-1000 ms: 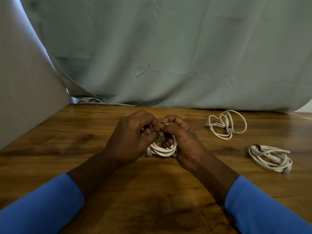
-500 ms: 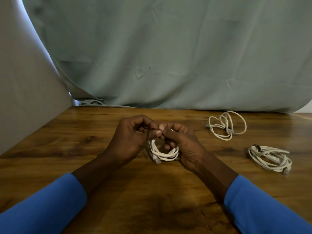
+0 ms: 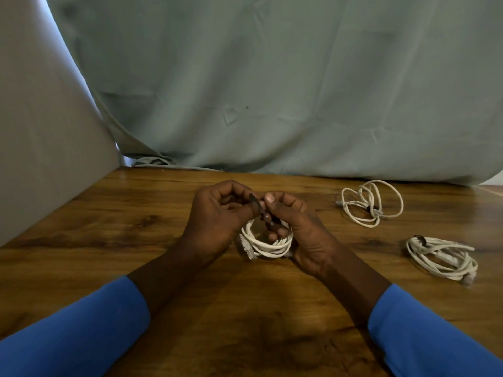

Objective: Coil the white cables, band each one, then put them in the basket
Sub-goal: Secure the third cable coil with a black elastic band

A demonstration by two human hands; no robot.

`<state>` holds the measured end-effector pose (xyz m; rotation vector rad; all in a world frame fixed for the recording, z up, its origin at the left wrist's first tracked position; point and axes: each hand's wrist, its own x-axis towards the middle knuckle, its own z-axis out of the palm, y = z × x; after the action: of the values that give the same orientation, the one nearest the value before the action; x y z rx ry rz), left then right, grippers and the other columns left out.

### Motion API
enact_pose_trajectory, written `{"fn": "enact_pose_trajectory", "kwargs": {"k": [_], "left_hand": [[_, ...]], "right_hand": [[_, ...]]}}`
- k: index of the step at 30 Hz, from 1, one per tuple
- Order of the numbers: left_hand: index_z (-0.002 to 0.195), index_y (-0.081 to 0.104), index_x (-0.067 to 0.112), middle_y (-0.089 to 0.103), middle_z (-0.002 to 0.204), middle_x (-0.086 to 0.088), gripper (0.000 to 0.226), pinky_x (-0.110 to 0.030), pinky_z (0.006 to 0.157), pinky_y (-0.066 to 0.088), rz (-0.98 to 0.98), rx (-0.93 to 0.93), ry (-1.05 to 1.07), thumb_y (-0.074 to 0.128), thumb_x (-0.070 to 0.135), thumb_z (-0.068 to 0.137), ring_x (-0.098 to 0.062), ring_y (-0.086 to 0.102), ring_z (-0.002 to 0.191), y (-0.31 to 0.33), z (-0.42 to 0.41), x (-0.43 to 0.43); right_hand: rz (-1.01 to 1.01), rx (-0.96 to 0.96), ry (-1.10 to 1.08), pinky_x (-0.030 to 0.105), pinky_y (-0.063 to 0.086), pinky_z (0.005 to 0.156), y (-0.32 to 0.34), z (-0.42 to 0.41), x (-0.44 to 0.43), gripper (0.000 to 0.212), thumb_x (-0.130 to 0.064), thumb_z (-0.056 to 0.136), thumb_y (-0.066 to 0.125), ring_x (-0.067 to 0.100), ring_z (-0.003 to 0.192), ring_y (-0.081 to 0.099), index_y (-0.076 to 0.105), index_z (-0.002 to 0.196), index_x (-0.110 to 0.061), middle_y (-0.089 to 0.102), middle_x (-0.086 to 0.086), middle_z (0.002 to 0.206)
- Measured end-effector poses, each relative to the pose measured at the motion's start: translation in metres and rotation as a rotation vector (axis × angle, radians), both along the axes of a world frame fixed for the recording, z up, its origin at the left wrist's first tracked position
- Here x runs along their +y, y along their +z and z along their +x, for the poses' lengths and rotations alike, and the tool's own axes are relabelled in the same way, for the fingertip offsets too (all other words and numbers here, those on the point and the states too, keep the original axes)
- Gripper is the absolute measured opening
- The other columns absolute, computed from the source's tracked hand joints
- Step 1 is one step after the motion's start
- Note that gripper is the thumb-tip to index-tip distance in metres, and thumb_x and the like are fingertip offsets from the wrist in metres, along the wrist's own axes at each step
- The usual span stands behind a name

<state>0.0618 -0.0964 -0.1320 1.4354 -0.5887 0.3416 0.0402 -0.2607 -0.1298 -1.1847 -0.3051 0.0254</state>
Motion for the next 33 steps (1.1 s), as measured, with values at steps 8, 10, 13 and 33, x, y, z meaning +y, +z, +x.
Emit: {"fn": "enact_pose_trajectory", "kwargs": {"k": [8,10,13,33], "left_hand": [[0.090,0.078,0.013,0.077,0.085,0.002,0.012,-0.025,0.073,0.058,0.078,-0.118,0.158,0.083,0.006,0.082,-0.014,0.073,0.080,0.003,-0.004,-0.002],[0.093,0.079,0.013,0.078,0.086,0.003,0.011,-0.028,0.075,0.060,0.091,-0.127,0.149,0.081,0.005,0.085,-0.015,0.074,0.082,0.003,-0.004,-0.001],[0.097,0.080,0.012,0.079,0.091,0.002,0.012,-0.037,0.081,0.062,0.088,-0.128,0.117,0.077,0.005,0.088,-0.017,0.076,0.087,0.002,-0.004,0.000],[0.094,0.077,0.011,0.061,0.070,0.000,0.017,-0.027,0.065,0.056,-0.288,0.355,-0.175,0.072,0.024,0.084,-0.011,0.060,0.060,0.028,-0.016,-0.005]], "right_hand": [[0.005,0.042,0.000,0.020,0.040,0.039,0.002,0.000,0.003,0.023,-0.022,0.089,0.067,0.005,0.036,0.043,0.066,0.105,-0.006,0.057,0.006,0.068],[-0.003,0.036,-0.017,0.020,0.040,0.040,0.001,0.001,0.003,0.016,-0.020,0.094,0.065,0.009,0.041,0.043,0.066,0.104,-0.008,0.058,0.007,0.070],[-0.048,-0.016,-0.085,0.021,0.036,0.042,0.000,-0.001,0.004,0.003,-0.019,0.096,0.065,0.009,0.041,0.045,0.066,0.097,-0.016,0.059,0.007,0.069],[-0.438,-0.250,-0.541,0.033,0.054,0.066,-0.013,0.011,0.002,0.010,-0.027,0.095,0.071,0.012,0.080,0.071,0.068,0.094,-0.018,0.075,-0.002,0.088]]}}
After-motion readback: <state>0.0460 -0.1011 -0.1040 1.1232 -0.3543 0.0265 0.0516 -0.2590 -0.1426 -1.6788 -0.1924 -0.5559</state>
